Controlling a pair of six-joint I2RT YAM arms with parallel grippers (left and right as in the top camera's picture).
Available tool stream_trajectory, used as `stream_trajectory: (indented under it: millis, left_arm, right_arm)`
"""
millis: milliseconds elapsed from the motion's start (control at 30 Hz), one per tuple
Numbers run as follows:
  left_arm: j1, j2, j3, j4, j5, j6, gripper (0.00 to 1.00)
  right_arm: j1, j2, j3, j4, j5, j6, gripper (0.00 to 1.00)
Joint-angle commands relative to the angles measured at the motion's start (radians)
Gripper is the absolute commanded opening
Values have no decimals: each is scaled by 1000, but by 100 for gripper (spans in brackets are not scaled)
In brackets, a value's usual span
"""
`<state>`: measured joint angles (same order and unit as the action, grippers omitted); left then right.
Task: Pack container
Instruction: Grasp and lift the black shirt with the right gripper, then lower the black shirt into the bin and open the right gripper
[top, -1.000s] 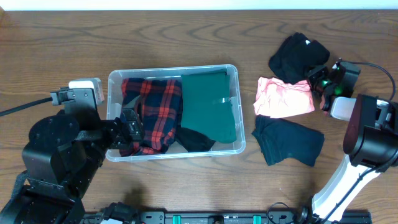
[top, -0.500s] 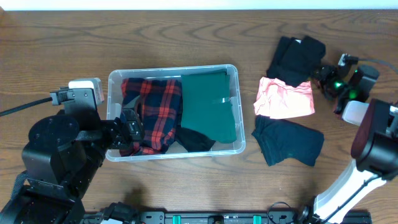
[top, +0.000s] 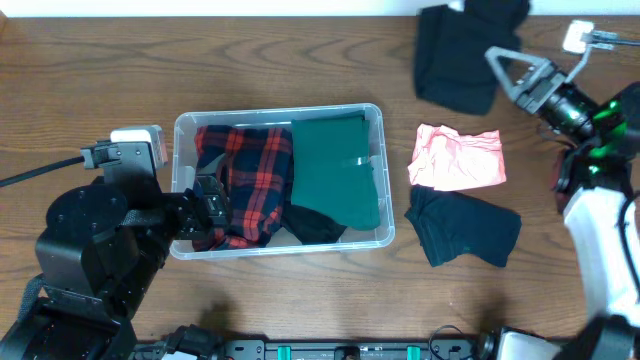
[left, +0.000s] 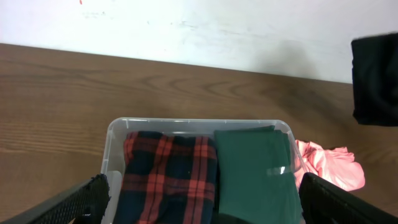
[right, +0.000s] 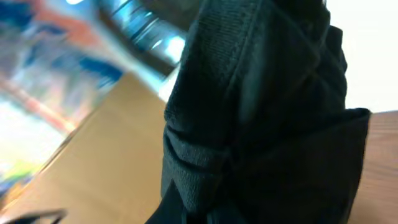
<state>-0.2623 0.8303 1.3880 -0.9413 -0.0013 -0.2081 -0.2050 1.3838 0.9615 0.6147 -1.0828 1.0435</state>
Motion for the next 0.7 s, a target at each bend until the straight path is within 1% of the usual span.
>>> stream_trajectory:
  millis: [0,133,267,333,400,567,667]
  left_arm:
    - [6,0,10,0,-11,13,98]
    - [6,0,10,0,-11,13,98]
    - [6,0,10,0,-11,13,98]
    - [6,0,10,0,-11,13,98]
    - [6,0,10,0,-11,13,98]
    - [6,0,10,0,-11,13,98]
    - [6,0,10,0,-11,13,98]
  right_arm:
    - [110,-72,7,3,-21,71,1]
    - [300,-89,7,2,15,89,1]
    - [492,-64,7,-14,86,81,1]
    - [575,-45,7,-53,134,73,1]
    - [645,-21,7,-127,195,48,1]
    - [750,65,6,-357,373,-18,1]
    - [756,124,6,-452,464,-74,1]
